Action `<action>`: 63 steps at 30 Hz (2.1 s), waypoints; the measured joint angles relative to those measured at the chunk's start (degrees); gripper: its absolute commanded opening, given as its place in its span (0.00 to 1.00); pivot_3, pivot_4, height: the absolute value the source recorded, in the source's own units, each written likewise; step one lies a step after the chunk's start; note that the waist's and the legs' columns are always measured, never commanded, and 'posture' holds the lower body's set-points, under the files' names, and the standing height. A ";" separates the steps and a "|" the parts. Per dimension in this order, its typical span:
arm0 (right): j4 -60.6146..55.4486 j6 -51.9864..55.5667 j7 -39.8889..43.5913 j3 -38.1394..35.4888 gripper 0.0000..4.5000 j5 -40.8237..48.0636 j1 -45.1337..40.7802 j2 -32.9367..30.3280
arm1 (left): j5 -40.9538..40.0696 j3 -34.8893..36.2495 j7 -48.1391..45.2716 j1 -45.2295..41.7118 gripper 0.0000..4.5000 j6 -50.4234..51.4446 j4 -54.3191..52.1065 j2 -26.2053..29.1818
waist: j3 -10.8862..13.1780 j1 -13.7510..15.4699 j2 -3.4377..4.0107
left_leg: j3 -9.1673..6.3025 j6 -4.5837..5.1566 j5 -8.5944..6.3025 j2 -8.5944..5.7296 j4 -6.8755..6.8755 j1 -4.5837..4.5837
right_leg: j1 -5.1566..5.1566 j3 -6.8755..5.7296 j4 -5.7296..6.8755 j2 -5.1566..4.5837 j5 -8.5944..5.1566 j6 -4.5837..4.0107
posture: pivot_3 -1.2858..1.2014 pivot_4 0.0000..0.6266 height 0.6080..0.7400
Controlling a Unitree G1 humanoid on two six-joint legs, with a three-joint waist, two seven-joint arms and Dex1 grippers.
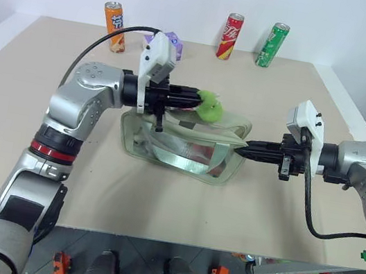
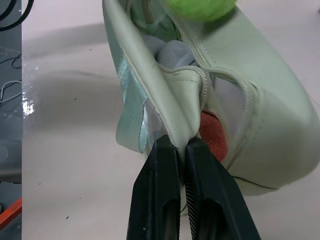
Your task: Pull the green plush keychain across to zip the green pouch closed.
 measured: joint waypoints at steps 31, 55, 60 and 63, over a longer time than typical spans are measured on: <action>0.02 -0.12 0.32 0.26 0.00 0.42 -0.84 0.37 | 4.90 3.64 -0.78 -2.32 0.01 -3.35 5.10 6.36 | 0.00 0.06 0.01 | -0.03 0.00 0.00 -0.04 0.00 -0.04 | 0.00 0.02 -0.02 -0.02 0.01 0.05 | 0.52 0.24 1.00; 0.14 -0.17 0.16 1.17 0.00 0.36 -1.44 1.15 | -2.05 6.09 -4.73 0.74 0.99 4.62 -3.21 11.90 | 0.00 -0.16 0.01 | -0.01 0.01 0.01 0.00 -0.03 0.02 | -0.02 0.02 -0.01 0.01 0.00 0.02 | 0.52 0.24 1.00; 0.60 -0.20 0.31 2.03 0.00 0.31 -2.17 1.35 | -5.81 10.44 -3.61 2.95 0.99 8.36 -4.10 15.33 | 0.00 -0.51 0.01 | 0.00 0.01 0.01 0.05 -0.03 0.02 | -0.05 0.02 0.00 0.03 0.01 0.01 | 0.52 0.24 1.00; 0.77 -0.30 0.60 2.39 0.00 0.32 -2.39 1.46 | -7.41 15.61 -3.33 6.05 0.99 9.36 -5.66 21.10 | 0.00 -0.85 0.01 | 0.01 0.01 0.01 0.06 -0.12 0.05 | -0.06 0.02 0.00 0.04 0.01 0.02 | 0.52 0.24 1.00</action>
